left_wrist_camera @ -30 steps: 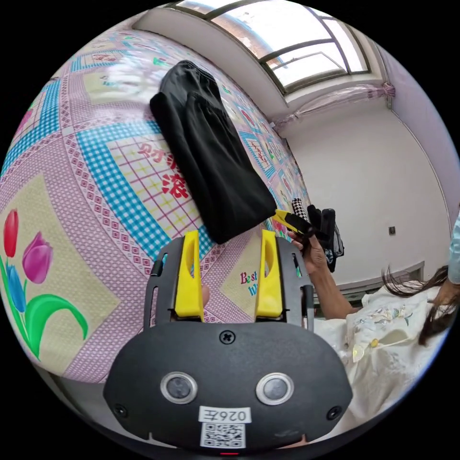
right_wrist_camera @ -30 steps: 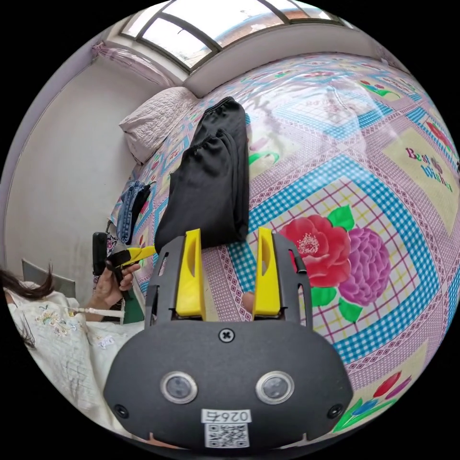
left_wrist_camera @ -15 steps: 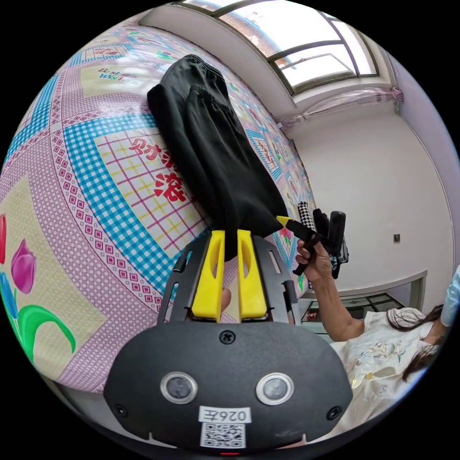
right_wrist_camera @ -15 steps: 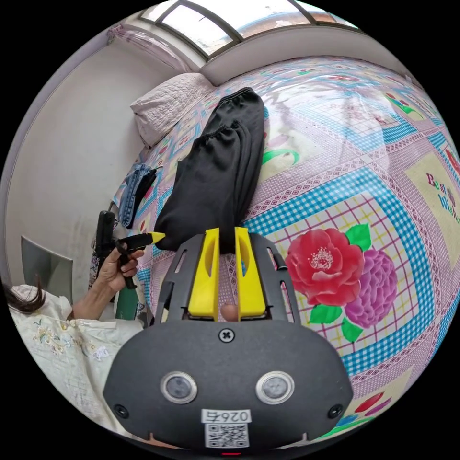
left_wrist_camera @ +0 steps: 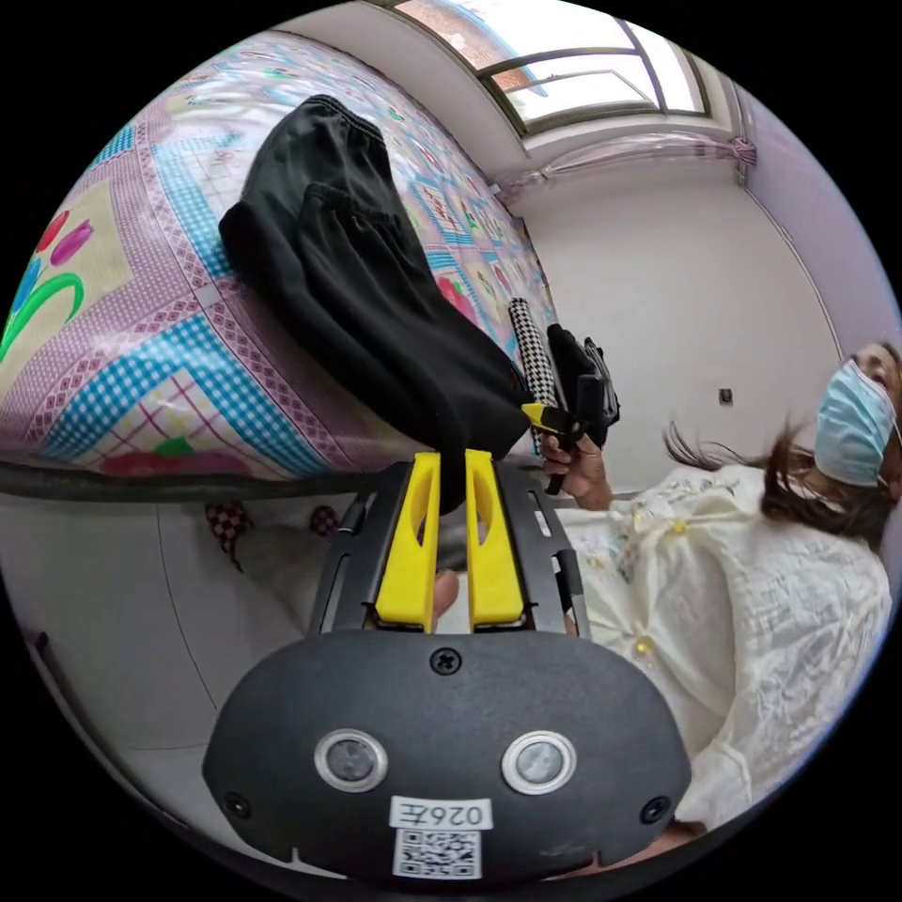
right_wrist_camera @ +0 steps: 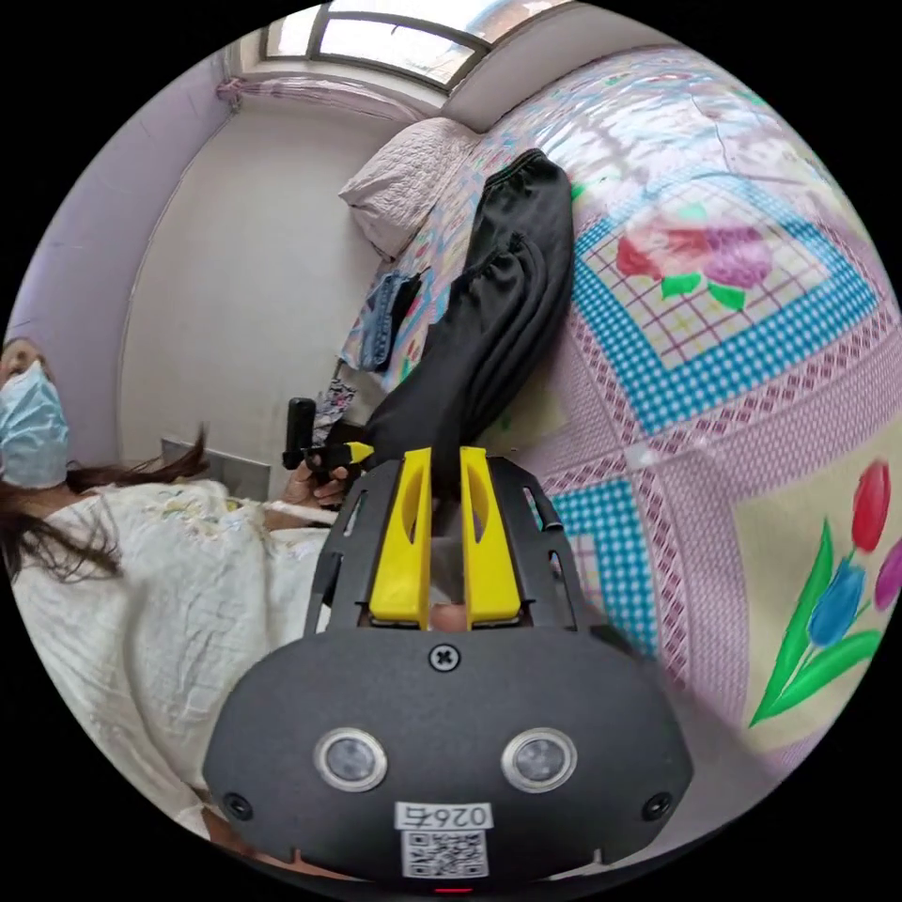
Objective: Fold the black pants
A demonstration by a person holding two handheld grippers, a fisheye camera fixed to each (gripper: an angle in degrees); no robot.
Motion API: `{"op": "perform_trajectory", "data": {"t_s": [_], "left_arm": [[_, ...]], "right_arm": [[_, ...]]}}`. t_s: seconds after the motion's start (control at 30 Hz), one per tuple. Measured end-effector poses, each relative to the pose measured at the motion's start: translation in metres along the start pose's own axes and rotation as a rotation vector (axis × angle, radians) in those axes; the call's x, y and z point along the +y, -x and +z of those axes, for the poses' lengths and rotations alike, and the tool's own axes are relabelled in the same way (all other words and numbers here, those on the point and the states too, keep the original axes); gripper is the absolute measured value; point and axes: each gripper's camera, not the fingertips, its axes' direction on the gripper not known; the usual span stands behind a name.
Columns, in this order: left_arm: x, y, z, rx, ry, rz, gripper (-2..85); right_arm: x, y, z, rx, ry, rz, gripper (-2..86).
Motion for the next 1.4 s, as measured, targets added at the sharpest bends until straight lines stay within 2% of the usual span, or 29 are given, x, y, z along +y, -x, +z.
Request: {"op": "perform_trajectory", "data": {"t_s": [0.23, 0.4, 0.63, 0.9, 0.97, 1.1, 1.17, 1.27, 1.4], "left_arm": [[0.01, -0.055, -0.049, 0.061, -0.047, 0.142, 5.2], [-0.058, -0.058, -0.095, 0.07, -0.089, 0.264, 5.2], [-0.203, 0.011, -0.131, 0.052, -0.043, 0.246, 5.2], [-0.342, 0.15, -0.103, 0.193, -0.017, 0.035, 6.1], [-0.356, 0.187, -0.093, 0.217, -0.004, -0.067, 7.3], [-0.348, 0.214, -0.107, 0.337, -0.085, -0.074, 8.1], [-0.333, 0.221, -0.134, 0.358, -0.225, -0.051, 4.5], [-0.312, 0.204, -0.149, 0.327, -0.338, 0.032, -0.4], [-0.318, 0.165, -0.091, 0.33, -0.173, 0.178, -0.9]], "right_arm": [[0.0, 0.046, -0.059, -0.135, -0.004, -0.105, 1.0], [-0.098, 0.069, -0.076, -0.166, -0.04, -0.23, 1.0], [-0.26, 0.041, -0.041, -0.089, -0.06, -0.191, 1.1], [-0.425, -0.076, 0.037, -0.006, -0.053, 0.103, 4.1], [-0.443, -0.099, 0.053, -0.003, -0.024, 0.162, 6.2], [-0.443, -0.091, 0.059, -0.021, -0.102, 0.148, 9.1], [-0.434, -0.07, 0.059, 0.049, -0.141, 0.101, 9.3], [-0.419, -0.023, 0.065, 0.145, -0.191, -0.016, 8.7], [-0.421, 0.041, 0.1, 0.229, -0.184, -0.171, 6.0]]}}
